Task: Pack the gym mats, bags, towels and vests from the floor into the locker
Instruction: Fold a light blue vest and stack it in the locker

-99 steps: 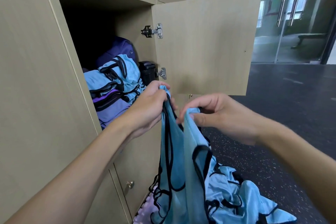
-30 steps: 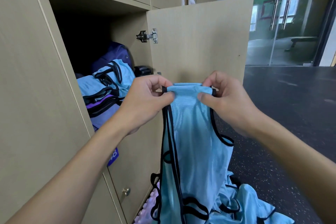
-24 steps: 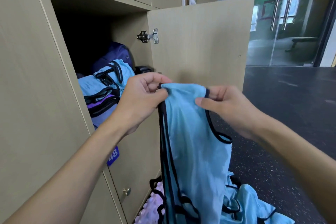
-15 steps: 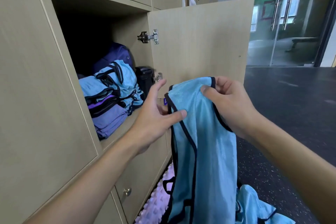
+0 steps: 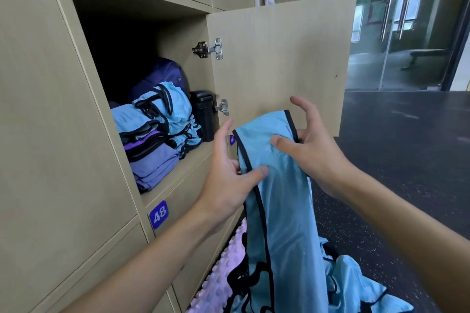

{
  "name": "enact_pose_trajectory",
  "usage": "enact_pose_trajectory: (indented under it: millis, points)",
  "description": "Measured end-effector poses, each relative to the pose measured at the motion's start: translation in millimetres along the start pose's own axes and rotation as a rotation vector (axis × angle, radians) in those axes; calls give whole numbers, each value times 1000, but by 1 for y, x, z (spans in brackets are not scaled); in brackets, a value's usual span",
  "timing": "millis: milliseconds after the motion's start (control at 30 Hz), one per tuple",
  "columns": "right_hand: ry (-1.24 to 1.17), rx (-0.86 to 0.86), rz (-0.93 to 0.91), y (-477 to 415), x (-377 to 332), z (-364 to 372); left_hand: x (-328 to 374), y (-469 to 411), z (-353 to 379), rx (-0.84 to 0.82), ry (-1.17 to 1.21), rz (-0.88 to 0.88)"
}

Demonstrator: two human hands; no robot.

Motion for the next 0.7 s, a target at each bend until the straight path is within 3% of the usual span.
enact_pose_trajectory:
  millis: [133,200,433,567,700]
  points:
    - [-25,-280,23,8,-1,13,11,-10,-24,137,-30,67]
    - [-14,-339,12,11,0,19,12,-12,-33,169,-43,63]
    - [-57,-142,-84,0,1,10,-20,13,-8,-65,-258,-54]
    - [23,23,-84,-2,1,-4,-11,9,-8,-55,-130,-6]
    - [-100,-54,-35,-1,3,-7,13,3,-13,-40,-147,58]
Point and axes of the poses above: each hand's wrist, its own y-axis away from the middle knuckle, its own z-axis out of the palm, x = y × z, the point moved 6 cm from there along -y, towards the middle knuckle, and after that the axes turned 10 degrees about -x, right-handed, at the moved point
